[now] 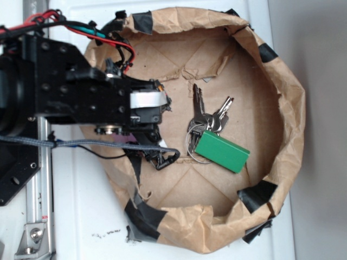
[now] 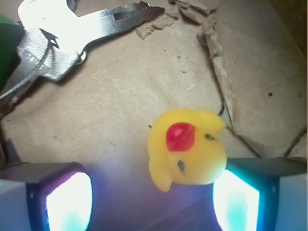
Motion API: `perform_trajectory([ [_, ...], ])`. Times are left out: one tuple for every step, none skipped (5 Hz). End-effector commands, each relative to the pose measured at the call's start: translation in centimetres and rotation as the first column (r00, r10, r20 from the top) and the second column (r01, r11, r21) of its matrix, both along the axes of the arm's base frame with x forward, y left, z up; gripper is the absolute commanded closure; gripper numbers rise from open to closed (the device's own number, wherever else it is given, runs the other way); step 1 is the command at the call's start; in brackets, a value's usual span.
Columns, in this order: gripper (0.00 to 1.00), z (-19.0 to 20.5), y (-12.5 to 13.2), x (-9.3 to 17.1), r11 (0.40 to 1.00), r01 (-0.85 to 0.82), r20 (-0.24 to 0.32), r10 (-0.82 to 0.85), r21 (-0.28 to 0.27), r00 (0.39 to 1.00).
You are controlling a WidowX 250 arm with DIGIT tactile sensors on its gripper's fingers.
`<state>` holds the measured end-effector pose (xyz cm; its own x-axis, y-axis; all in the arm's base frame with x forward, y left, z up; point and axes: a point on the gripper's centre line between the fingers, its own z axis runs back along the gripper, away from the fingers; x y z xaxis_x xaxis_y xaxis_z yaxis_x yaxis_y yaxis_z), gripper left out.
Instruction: Grab the yellow duck.
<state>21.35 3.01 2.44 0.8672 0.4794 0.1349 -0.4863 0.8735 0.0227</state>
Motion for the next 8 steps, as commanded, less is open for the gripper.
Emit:
perform_trajectory([
  [1.0, -0.6, 2.6, 0.2, 0.999, -0.044, 0.037, 0.044, 0.003, 0.998],
  [1.0, -0.4, 3.6, 0.6, 0.997, -0.072, 0.042, 0.072, 0.01, 0.997],
  [1.0, -0.4, 4.0, 0.8, 0.996, -0.082, 0.04, 0.081, 0.019, 0.996],
  [1.0, -0.4, 3.9, 0.7, 0.996, -0.08, 0.038, 0.079, 0.025, 0.996],
  [1.0, -0.2, 3.9, 0.8, 0.996, -0.082, 0.041, 0.08, 0.026, 0.996],
  [1.0, 0.0, 3.8, 0.9, 0.997, -0.074, 0.05, 0.072, 0.027, 0.996],
  [1.0, 0.4, 3.6, 0.8, 0.998, -0.063, 0.05, 0.062, 0.017, 0.997],
  [0.0, 2.6, 3.7, 0.1, 0.998, -0.068, 0.094, 0.069, -0.012, 0.993],
])
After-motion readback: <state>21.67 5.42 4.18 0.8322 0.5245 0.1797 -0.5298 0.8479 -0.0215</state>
